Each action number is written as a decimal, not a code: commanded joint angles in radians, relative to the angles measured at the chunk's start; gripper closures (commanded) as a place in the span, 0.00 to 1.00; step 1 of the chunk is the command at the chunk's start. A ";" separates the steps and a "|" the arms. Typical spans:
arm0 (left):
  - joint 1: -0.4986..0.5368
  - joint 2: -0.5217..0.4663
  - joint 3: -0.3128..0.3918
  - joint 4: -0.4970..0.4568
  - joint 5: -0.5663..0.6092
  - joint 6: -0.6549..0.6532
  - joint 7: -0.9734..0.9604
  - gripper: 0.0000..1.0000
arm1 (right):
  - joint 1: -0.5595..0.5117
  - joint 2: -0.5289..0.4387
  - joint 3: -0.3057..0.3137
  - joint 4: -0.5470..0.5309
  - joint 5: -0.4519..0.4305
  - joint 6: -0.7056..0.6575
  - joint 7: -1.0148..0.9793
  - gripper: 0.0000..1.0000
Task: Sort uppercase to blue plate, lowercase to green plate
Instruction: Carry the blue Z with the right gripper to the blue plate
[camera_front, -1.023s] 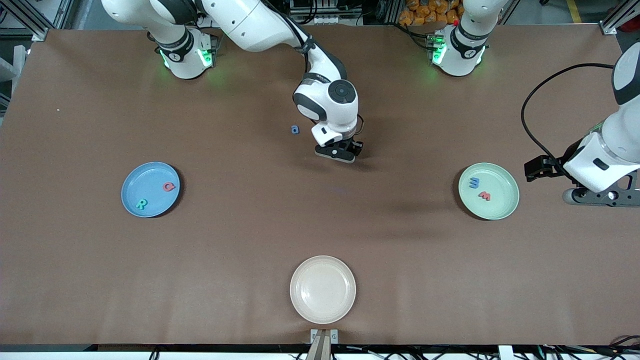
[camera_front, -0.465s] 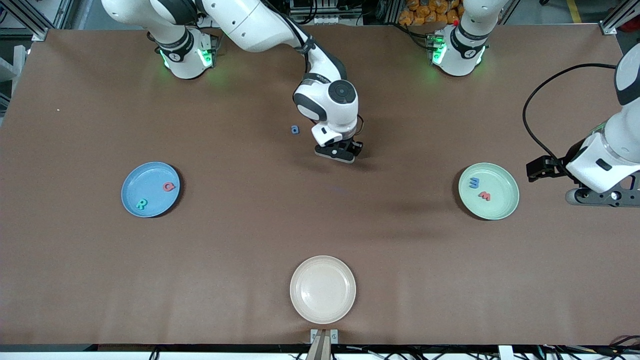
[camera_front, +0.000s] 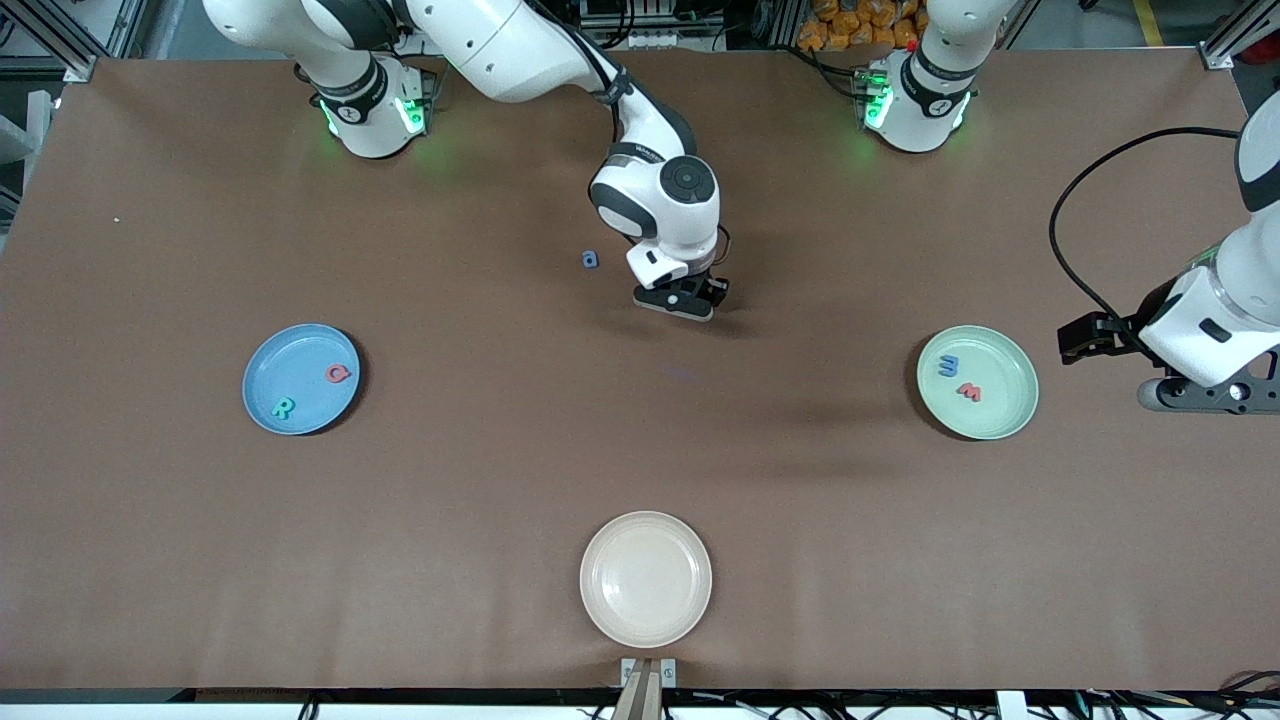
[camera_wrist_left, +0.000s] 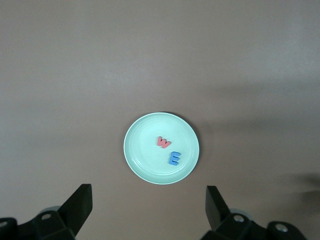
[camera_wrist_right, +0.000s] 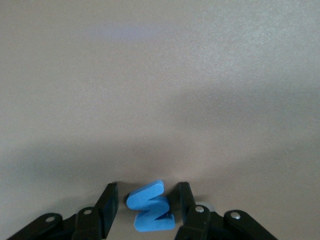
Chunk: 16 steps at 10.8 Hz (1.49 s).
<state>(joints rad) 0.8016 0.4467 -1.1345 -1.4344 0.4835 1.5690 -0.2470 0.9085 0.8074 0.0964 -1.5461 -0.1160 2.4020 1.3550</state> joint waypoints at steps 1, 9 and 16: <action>0.008 -0.011 0.001 -0.001 -0.019 -0.009 0.014 0.00 | -0.003 0.018 0.011 0.024 -0.005 -0.014 0.009 0.54; 0.011 -0.010 -0.001 -0.001 -0.019 -0.006 0.014 0.00 | -0.016 0.012 0.012 0.027 -0.005 -0.015 0.006 0.79; -0.001 0.020 -0.004 -0.004 -0.019 0.017 0.005 0.00 | -0.186 -0.030 0.068 0.043 -0.002 -0.139 -0.224 0.79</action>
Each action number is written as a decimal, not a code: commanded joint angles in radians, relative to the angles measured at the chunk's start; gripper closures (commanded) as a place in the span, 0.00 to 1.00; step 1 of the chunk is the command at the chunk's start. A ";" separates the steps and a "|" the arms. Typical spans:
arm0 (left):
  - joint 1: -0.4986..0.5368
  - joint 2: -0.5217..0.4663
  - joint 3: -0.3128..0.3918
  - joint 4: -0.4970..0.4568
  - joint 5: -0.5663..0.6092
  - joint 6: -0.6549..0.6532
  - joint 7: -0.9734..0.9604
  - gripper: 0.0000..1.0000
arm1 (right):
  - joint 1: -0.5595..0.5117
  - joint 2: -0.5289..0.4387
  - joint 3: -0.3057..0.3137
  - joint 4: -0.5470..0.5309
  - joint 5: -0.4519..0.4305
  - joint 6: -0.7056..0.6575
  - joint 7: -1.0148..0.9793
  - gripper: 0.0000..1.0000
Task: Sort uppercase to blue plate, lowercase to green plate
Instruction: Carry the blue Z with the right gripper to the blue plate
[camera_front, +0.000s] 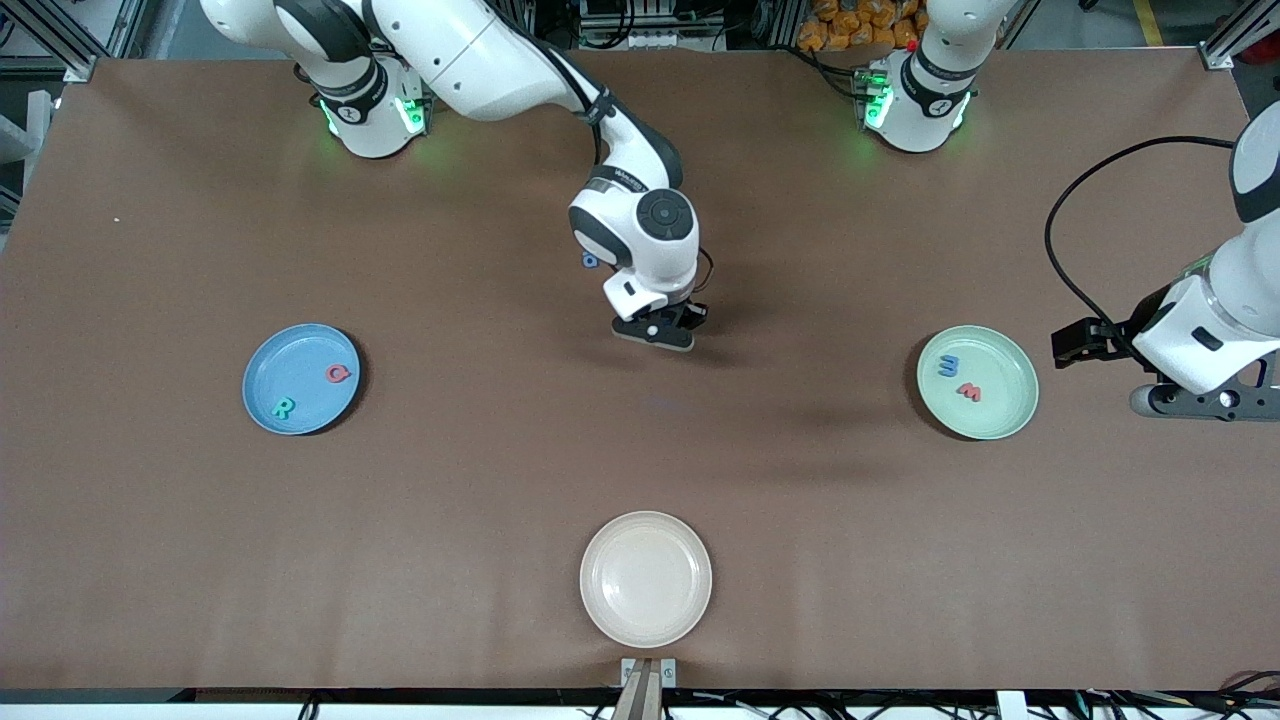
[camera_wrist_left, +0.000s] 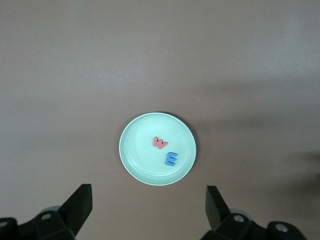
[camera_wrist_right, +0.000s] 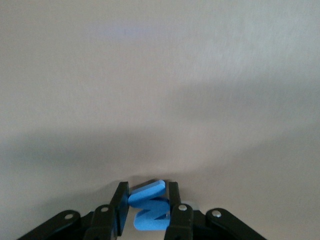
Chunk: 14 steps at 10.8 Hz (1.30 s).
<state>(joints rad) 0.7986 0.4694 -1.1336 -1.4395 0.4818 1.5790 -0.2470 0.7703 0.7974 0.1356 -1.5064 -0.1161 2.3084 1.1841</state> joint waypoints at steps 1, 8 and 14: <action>-0.001 -0.003 -0.006 0.001 -0.019 0.007 0.000 0.00 | -0.090 -0.024 0.056 0.017 -0.004 -0.081 -0.101 0.79; -0.045 -0.011 -0.015 -0.001 -0.075 0.007 -0.086 0.00 | -0.282 -0.046 0.062 0.034 -0.016 -0.156 -0.427 0.79; -0.097 -0.008 -0.017 -0.007 -0.086 0.006 -0.095 0.00 | -0.477 -0.107 0.059 0.015 -0.014 -0.257 -0.808 0.79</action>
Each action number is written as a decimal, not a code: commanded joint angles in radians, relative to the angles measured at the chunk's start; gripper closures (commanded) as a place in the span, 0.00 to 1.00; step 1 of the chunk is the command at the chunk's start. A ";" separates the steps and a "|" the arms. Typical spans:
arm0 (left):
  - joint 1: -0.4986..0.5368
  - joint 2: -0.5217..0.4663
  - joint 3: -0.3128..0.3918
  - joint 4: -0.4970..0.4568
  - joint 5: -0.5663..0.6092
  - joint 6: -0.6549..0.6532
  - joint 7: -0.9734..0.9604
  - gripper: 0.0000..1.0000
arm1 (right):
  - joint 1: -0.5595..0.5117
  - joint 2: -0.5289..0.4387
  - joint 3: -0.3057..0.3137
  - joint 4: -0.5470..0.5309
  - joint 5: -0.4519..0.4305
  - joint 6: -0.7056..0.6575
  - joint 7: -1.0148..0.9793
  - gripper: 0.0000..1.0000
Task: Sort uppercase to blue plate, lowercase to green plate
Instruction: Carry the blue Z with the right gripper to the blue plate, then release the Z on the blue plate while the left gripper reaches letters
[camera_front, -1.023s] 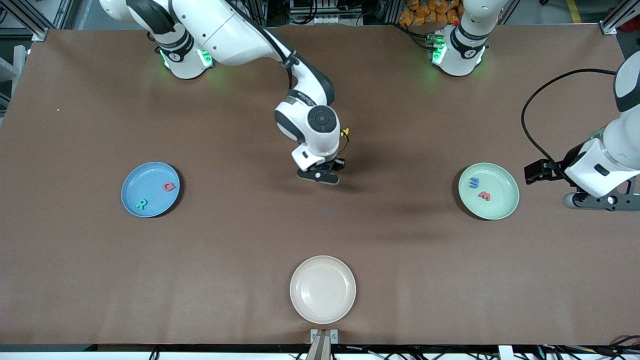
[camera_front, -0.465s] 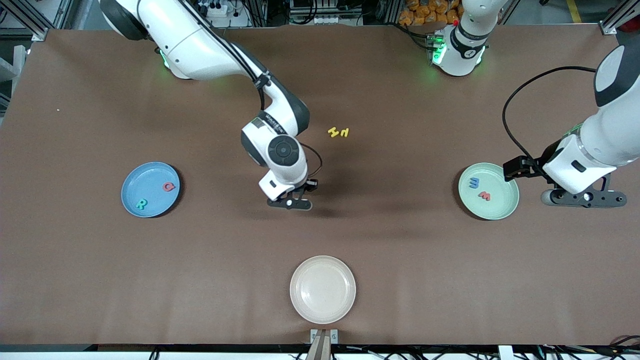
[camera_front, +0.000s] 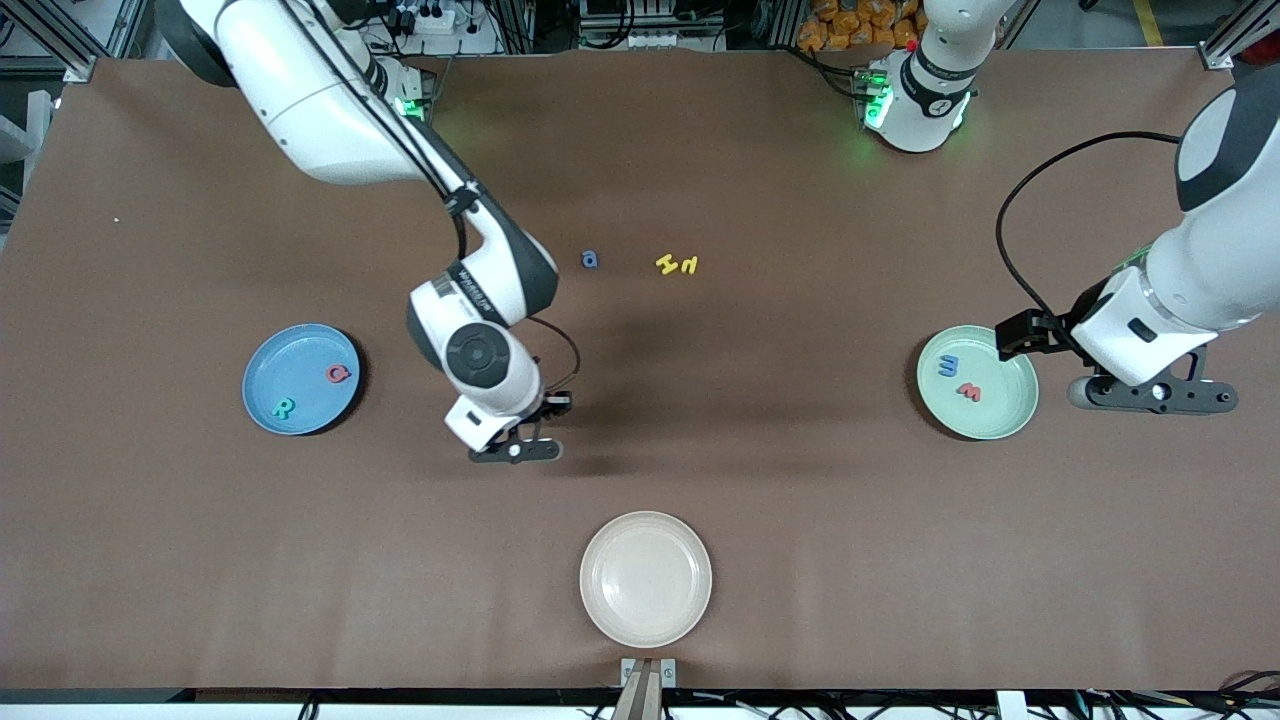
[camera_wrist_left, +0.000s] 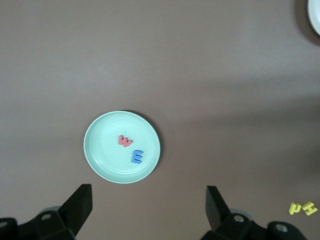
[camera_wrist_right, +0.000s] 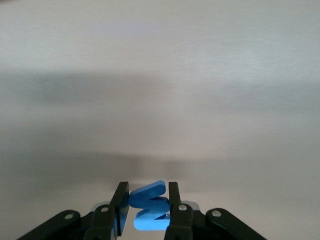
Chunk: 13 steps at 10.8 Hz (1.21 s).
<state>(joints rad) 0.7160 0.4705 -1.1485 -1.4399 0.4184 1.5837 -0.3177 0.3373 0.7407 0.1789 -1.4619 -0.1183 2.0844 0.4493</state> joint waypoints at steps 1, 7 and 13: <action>-0.045 -0.007 -0.002 -0.007 -0.050 0.002 -0.073 0.00 | -0.070 -0.075 0.013 -0.052 -0.012 -0.033 -0.119 0.79; -0.288 -0.009 0.000 -0.002 -0.118 0.022 -0.465 0.00 | -0.124 -0.259 -0.146 -0.372 -0.003 0.135 -0.427 0.79; -0.637 0.045 0.054 -0.071 -0.090 0.234 -0.935 0.00 | -0.155 -0.334 -0.355 -0.517 0.152 0.158 -0.906 0.78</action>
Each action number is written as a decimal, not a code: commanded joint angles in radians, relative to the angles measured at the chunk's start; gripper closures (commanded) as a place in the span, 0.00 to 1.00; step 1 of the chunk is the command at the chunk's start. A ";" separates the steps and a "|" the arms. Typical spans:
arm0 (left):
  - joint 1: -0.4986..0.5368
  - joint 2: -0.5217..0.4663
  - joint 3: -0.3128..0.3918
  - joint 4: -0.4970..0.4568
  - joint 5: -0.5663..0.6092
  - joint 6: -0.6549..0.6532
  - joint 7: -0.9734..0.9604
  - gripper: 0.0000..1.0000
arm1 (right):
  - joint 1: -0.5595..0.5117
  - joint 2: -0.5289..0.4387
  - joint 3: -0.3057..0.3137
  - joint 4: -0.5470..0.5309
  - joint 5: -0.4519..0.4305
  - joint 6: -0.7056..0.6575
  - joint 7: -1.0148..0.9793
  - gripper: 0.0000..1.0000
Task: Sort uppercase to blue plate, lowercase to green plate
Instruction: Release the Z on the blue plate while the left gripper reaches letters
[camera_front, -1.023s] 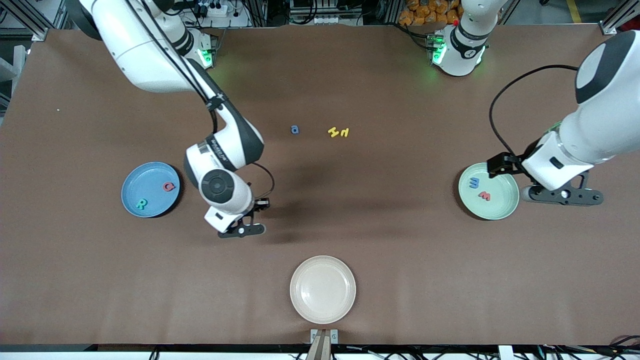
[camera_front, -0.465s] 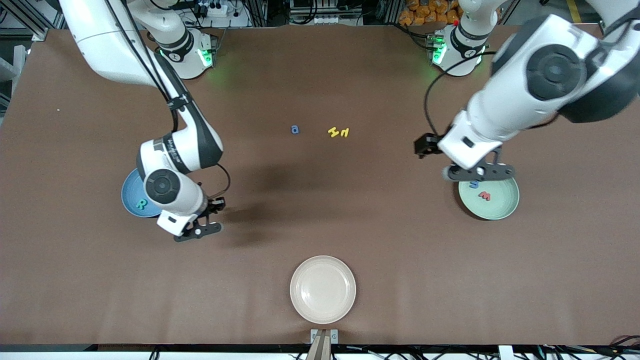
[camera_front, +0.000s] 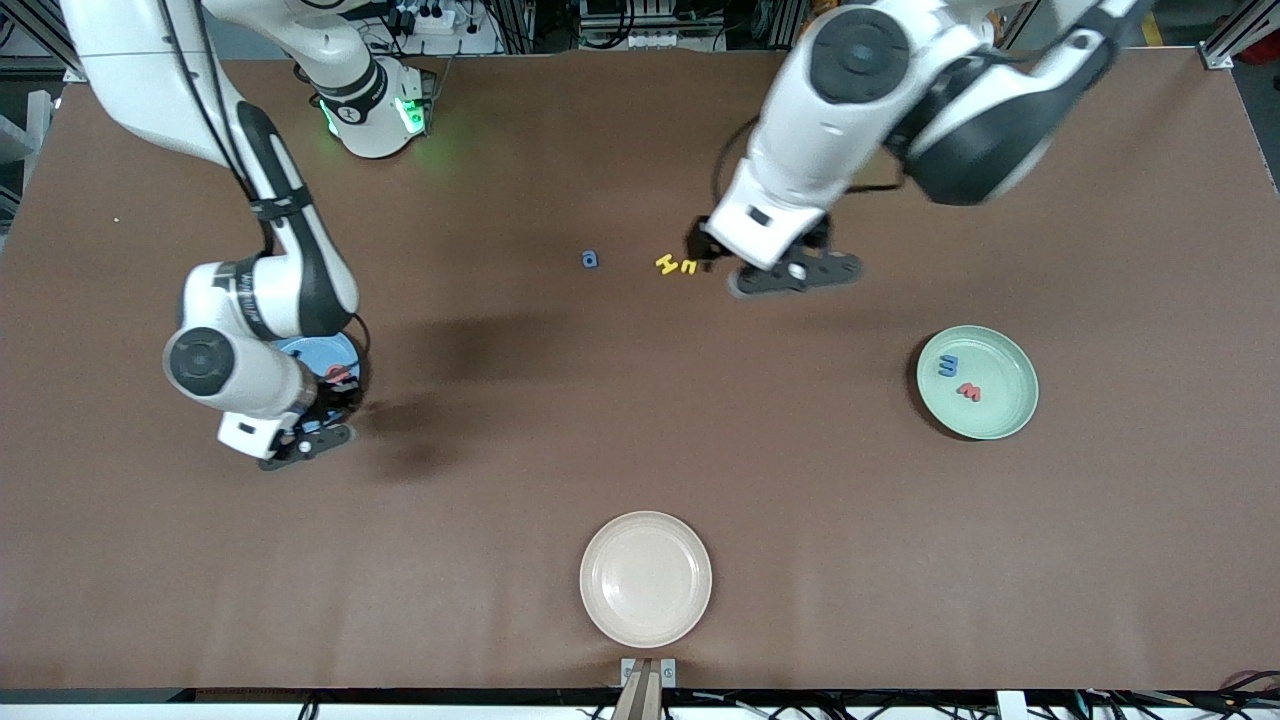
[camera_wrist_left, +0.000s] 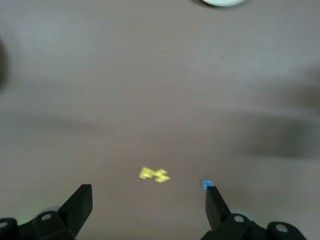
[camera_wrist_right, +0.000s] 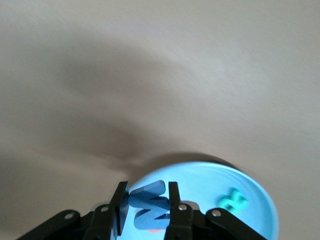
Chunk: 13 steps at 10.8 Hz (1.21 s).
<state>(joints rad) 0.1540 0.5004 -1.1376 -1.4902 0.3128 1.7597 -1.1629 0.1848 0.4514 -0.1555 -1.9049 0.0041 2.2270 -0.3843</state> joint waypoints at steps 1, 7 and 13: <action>-0.143 0.021 0.085 -0.019 0.008 0.069 -0.107 0.00 | -0.004 -0.056 -0.039 -0.098 0.030 0.017 -0.082 0.78; -0.298 0.107 0.171 -0.007 0.014 0.121 -0.110 0.00 | -0.010 -0.060 -0.110 -0.290 0.031 0.169 -0.208 0.77; -0.314 0.156 0.199 -0.024 0.049 0.219 0.000 0.00 | -0.011 -0.059 -0.110 -0.318 0.045 0.169 -0.206 0.61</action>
<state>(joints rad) -0.1430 0.6436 -0.9491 -1.5157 0.3345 1.9497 -1.2034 0.1789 0.4324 -0.2662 -2.1889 0.0226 2.4084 -0.5633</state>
